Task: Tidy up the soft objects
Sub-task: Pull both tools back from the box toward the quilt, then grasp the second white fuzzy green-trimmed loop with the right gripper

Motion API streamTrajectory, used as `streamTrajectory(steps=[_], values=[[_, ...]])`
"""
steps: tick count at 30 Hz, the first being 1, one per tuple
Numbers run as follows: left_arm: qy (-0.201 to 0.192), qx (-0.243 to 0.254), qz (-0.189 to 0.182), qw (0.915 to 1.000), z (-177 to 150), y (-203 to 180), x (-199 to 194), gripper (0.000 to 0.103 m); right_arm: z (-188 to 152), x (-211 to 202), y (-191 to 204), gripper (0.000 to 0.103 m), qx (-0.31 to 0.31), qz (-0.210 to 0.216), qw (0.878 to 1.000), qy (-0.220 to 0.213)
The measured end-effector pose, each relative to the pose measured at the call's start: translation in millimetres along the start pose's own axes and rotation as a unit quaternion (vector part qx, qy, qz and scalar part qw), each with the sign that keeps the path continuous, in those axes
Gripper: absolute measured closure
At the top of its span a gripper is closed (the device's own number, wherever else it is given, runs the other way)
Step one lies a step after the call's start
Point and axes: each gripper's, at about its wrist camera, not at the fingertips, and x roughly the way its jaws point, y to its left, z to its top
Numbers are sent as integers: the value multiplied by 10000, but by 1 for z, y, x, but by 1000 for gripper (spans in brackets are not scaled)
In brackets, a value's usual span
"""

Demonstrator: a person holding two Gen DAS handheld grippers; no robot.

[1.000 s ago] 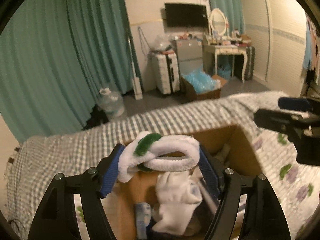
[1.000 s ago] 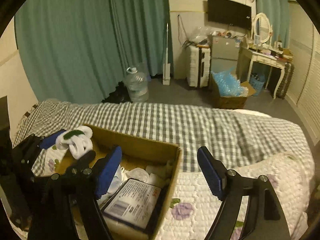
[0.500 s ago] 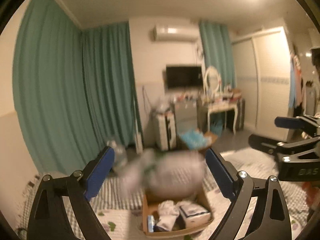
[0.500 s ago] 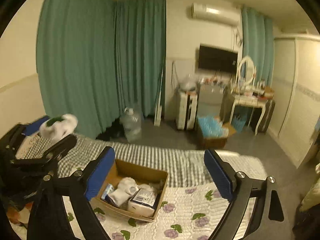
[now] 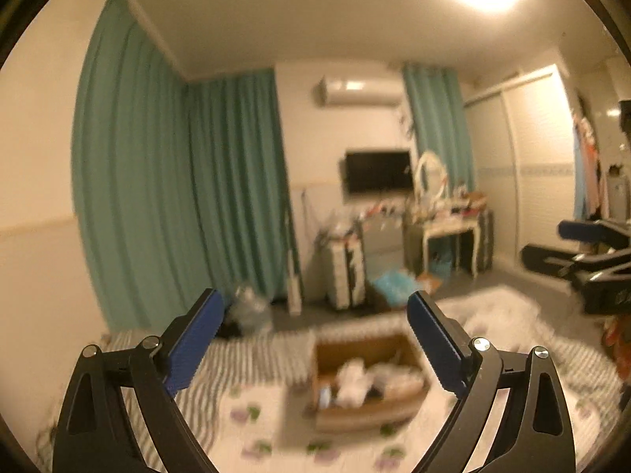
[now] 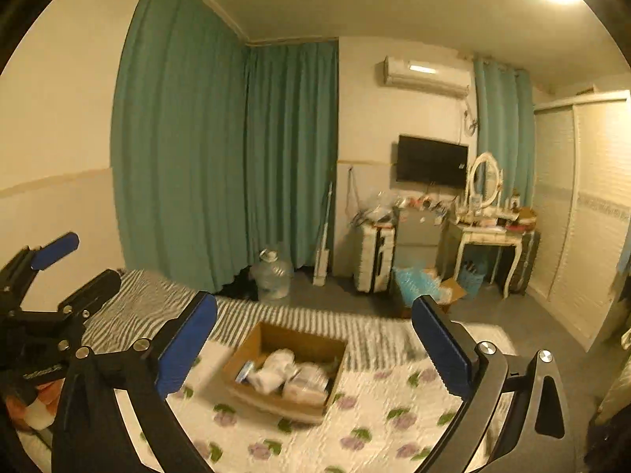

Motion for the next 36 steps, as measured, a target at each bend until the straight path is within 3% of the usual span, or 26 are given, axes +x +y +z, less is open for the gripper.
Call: streamTrajectory(steps=[6, 8, 12, 16, 21, 24, 27, 30, 32, 36], values=[[951, 110, 530, 9940, -112, 3, 14, 7, -113, 42, 18, 3, -26, 247, 9964, 810], [1346, 78, 493, 9896, -144, 3, 23, 7, -147, 63, 26, 3, 26, 383, 9925, 1163], [2287, -178, 346, 9727, -209, 11, 50, 7, -213, 111, 44, 3, 354, 959, 9729, 2076], [2809, -272, 337, 9588, -250, 15, 51, 7, -265, 140, 74, 3, 224, 1278, 9530, 2739], [3076, -143, 351, 9508, -271, 18, 50, 7, -293, 156, 102, 5, -87, 1584, 9348, 3179], [3100, -192, 283, 9501, -276, 23, 46, 7, -305, 162, 113, 15, -210, 1688, 9267, 3352], [3124, -226, 212, 9494, -282, 26, 47, 7, -312, 167, 120, 28, -290, 1728, 9195, 3518], [3152, -229, 210, 9485, -283, 26, 47, 7, -315, 166, 124, 48, -368, 1780, 9140, 3628], [3163, -221, 216, 9482, -283, 26, 47, 7, -315, 164, 126, 67, -434, 1783, 9134, 3633], [3161, -232, 229, 9482, -281, 25, 46, 7, -306, 156, 125, 73, -406, 1846, 9170, 3511]])
